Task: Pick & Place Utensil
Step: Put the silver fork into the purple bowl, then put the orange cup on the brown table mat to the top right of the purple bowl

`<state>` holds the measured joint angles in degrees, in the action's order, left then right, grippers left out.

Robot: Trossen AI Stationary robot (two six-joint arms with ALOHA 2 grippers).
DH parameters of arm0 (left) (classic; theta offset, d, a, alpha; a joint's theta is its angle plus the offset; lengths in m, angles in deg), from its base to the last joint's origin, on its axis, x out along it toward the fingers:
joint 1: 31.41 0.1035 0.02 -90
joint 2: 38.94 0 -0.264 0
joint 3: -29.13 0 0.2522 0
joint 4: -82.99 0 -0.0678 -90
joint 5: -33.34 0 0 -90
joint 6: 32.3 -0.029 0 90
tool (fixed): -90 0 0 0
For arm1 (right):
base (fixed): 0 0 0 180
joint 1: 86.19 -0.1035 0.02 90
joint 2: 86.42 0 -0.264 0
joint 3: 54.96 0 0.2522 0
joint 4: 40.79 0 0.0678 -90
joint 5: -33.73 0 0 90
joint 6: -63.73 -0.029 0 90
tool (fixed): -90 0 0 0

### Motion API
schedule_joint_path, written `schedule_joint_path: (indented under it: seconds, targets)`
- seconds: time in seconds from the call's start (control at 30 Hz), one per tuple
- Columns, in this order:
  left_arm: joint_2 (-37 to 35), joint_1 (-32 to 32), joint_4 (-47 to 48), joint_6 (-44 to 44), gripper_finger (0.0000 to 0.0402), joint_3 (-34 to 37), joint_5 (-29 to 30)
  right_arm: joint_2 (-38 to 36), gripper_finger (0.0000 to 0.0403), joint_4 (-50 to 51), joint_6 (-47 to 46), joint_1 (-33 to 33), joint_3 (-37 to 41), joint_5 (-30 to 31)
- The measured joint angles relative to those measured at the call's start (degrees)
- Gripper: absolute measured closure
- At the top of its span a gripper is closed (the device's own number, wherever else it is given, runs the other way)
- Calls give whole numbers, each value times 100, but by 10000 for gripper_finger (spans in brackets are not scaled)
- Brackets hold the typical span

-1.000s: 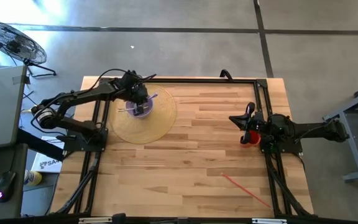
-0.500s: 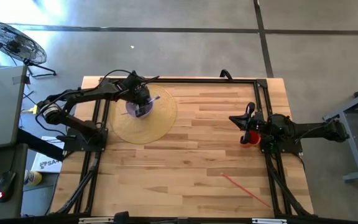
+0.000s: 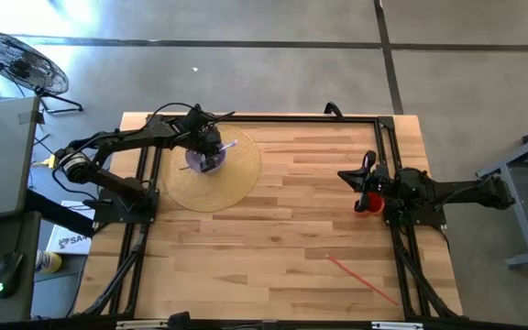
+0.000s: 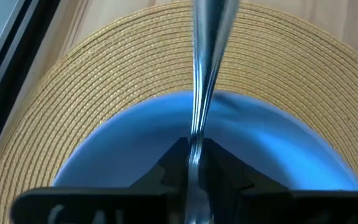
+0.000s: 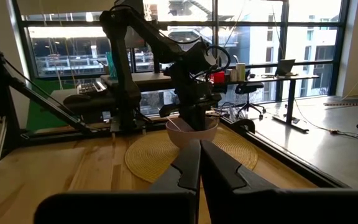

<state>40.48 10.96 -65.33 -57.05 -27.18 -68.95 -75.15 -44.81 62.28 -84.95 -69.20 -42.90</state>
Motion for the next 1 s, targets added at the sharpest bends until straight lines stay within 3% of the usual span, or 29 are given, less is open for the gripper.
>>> schedule_joint_path:
  seconds: [0.17,0.37,0.77,1.0]
  targets:
    - [0,0,-23,24,315,0,19,0,402,0,2,1,-1,-1]
    - [-3,0,232,106,306,-246,134,0,397,0,1,0,-1,0]
    - [-14,-2,3135,193,305,-1900,622,2,396,0,0,0,0,-1]
    - [-298,-520,3509,669,305,-2194,497,2,396,0,2,2,1,0]
